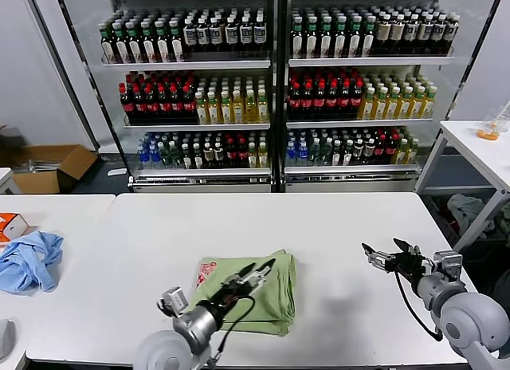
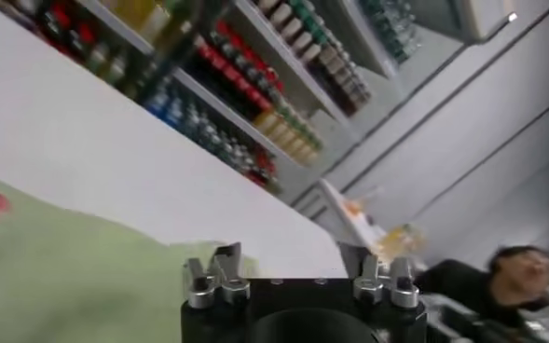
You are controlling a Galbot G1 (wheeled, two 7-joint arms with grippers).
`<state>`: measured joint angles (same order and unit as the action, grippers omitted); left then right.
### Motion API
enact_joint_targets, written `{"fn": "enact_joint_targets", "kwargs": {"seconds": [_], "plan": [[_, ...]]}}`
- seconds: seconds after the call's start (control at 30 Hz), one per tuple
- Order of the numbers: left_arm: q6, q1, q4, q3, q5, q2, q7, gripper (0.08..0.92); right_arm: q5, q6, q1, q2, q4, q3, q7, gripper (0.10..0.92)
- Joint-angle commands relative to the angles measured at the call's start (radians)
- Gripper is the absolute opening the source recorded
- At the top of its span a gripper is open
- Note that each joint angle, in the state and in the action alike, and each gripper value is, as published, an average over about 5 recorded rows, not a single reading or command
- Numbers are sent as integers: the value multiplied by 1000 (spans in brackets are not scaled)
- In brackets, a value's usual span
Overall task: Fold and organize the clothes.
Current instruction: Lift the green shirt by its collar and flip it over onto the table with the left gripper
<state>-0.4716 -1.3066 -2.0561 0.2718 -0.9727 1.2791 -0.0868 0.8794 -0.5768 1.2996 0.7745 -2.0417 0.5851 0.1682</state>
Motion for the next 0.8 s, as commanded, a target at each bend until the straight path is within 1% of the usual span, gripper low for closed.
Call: {"fn": "enact_joint_targets", "kwargs": {"seconds": [0.03,0.1,0.2,0.37,0.53,0.8], "plan": [[18,-83,48,221,236,-123,-64,768,1,0,-4,2,-2,7,1,823],[4,-82,75,221,285,-138,-75,804,0,0,2,2,-4,13,2,823],[-15,-72,98,212,327,-143,-75,820,-3,0,12,3,-5,19,2,823],[-60,-67,107,179,315,-129,-56,823,-7,-1,29,7,-11,28,4,823],[-101,-68,80,158,262,-102,-31,823,-4,-1,39,-2,-10,42,4,823],[-108,-51,109,132,168,-78,-24,823,7,-1,8,-24,5,35,6,823]]}}
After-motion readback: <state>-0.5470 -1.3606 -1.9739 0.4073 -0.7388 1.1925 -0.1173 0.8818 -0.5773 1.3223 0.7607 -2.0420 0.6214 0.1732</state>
